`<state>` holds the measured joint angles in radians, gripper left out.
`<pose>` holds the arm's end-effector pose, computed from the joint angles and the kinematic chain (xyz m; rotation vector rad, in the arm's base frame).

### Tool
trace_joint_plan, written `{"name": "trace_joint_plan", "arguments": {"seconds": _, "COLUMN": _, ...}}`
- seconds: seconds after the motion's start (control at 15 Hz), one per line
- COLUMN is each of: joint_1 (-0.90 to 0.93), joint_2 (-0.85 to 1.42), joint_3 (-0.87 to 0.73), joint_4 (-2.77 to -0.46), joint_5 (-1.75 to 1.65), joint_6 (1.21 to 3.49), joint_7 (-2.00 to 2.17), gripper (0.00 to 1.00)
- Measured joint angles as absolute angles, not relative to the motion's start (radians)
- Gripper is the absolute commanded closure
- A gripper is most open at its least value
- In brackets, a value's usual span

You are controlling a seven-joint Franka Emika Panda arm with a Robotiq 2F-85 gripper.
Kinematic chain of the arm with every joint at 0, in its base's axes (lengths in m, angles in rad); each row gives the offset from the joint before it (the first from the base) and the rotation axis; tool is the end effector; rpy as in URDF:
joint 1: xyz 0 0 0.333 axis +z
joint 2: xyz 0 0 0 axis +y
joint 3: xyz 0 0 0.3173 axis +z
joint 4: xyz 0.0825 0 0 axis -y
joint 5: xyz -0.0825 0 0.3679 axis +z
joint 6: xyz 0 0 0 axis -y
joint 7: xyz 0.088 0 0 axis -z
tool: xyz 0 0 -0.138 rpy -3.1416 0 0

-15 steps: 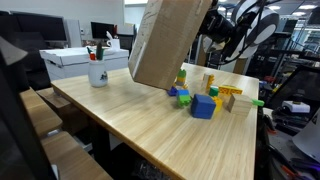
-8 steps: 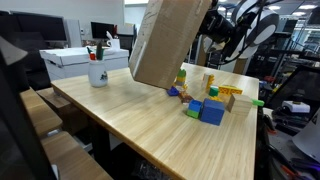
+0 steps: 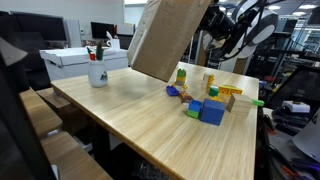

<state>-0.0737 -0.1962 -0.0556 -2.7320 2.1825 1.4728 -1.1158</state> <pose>0.4193 0.0658 0.3928 -1.1233 0.3026 -0.5991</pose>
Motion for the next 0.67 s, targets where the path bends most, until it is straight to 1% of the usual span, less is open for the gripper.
{"name": "trace_joint_plan", "arguments": {"seconds": 0.47, "joint_1": -0.053, "joint_2": -0.137, "joint_3": -0.028, "joint_4": -2.676, "joint_5": 2.177, "joint_6": 1.438, "joint_7": -1.116, "gripper": 0.96}}
{"name": "trace_joint_plan", "arguments": {"seconds": 0.67, "joint_1": -0.061, "joint_2": -0.138, "joint_3": -0.029, "joint_4": -2.667, "joint_5": 2.097, "joint_6": 1.495, "joint_7": -1.120, "gripper": 0.96}}
